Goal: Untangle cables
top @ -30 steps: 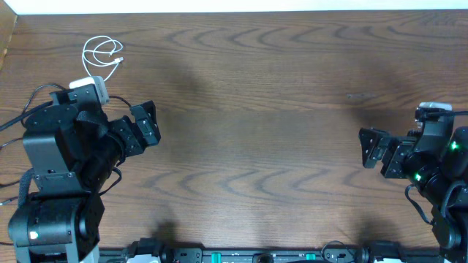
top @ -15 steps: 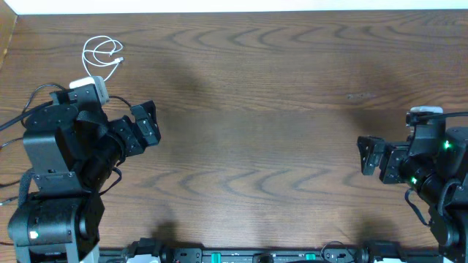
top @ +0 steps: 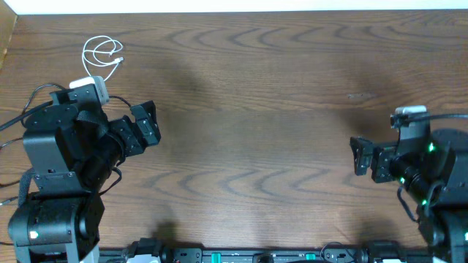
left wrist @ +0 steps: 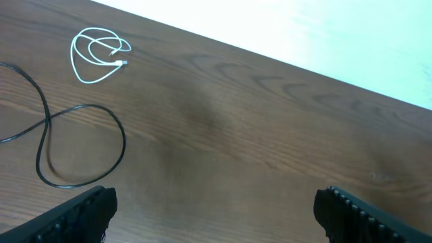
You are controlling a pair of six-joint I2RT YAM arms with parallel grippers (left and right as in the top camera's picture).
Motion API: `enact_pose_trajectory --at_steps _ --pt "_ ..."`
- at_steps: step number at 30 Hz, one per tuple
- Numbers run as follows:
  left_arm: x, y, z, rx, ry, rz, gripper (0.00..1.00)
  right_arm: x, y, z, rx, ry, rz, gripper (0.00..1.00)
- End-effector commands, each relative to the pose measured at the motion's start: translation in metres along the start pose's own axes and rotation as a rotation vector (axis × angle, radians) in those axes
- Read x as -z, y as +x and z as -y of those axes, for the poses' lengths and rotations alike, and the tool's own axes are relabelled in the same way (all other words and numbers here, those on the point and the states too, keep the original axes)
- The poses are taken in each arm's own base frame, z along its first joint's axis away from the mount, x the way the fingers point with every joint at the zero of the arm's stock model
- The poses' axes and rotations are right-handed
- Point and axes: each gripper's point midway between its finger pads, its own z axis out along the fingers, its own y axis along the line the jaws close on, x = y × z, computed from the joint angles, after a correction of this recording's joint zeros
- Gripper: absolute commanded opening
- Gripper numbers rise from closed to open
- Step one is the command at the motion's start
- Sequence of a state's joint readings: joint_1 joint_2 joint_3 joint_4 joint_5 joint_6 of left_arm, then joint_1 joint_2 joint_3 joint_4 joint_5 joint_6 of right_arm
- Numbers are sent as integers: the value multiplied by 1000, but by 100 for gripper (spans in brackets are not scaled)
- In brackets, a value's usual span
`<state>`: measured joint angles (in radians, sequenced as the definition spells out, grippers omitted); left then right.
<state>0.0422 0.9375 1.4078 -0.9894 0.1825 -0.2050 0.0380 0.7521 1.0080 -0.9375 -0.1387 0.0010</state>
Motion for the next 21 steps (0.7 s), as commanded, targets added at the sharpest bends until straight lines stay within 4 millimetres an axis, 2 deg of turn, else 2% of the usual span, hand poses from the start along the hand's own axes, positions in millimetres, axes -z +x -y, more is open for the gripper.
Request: enact_pose_trajectory --at_steps 1,4,12,21 --pt "0 0 2 -11 9 -3 98 1 12 2 27 12 65 99" --pt "0 0 2 -11 9 -3 98 0 23 8 25 32 179 99" --pt "0 0 2 -11 9 -3 98 -13 38 14 50 51 400 99" --pt "0 0 2 -11 9 -3 98 -35 52 17 74 53 560 99"
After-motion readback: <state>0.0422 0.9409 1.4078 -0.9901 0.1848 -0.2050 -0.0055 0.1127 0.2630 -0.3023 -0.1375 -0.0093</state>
